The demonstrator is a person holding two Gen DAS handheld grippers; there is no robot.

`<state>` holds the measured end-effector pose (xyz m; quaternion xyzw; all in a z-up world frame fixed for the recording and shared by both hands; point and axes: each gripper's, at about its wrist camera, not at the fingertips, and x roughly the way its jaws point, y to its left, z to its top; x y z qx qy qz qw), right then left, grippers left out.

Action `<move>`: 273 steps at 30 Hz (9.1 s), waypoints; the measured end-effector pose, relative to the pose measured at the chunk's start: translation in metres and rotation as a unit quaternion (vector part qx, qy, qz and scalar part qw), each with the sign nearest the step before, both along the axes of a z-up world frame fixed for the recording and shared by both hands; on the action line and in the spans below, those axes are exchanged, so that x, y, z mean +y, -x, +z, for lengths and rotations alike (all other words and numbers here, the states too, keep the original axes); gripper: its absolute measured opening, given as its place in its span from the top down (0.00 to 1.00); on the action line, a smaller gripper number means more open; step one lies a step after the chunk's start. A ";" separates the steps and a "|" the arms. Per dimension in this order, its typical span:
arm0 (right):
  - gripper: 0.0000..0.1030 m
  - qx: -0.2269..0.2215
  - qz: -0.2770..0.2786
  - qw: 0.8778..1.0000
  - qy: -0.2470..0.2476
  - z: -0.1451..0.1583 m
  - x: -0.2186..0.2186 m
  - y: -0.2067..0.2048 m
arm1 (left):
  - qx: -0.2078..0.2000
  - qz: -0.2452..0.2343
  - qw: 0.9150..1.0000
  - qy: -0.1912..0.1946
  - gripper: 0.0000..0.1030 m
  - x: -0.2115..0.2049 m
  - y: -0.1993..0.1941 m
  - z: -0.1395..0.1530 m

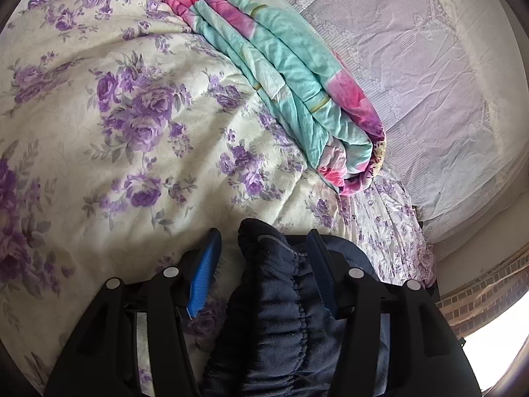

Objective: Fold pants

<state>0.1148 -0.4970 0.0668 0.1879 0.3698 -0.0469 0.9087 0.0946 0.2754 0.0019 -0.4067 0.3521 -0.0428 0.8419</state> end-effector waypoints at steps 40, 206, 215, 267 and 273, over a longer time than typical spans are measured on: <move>0.84 -0.064 0.006 0.996 0.067 0.036 0.024 -0.104 | 0.003 -0.065 0.987 -0.149 0.86 -0.017 -0.025 0.054; 0.96 -0.087 0.066 0.992 -0.065 0.047 0.066 0.132 | -0.097 -0.309 0.917 -0.232 0.05 -0.261 0.194 0.037; 0.96 -0.034 0.009 0.991 -0.129 -0.020 -0.028 0.291 | -0.103 -0.312 0.919 -0.218 0.05 -0.258 0.195 0.038; 0.50 -0.018 0.419 0.907 -0.042 0.021 0.266 0.093 | -0.124 -0.202 0.926 -0.293 0.05 -0.215 0.178 0.064; 0.50 0.013 0.438 0.899 0.005 0.004 0.320 0.030 | -0.069 -0.137 0.978 -0.142 0.05 -0.146 0.146 0.035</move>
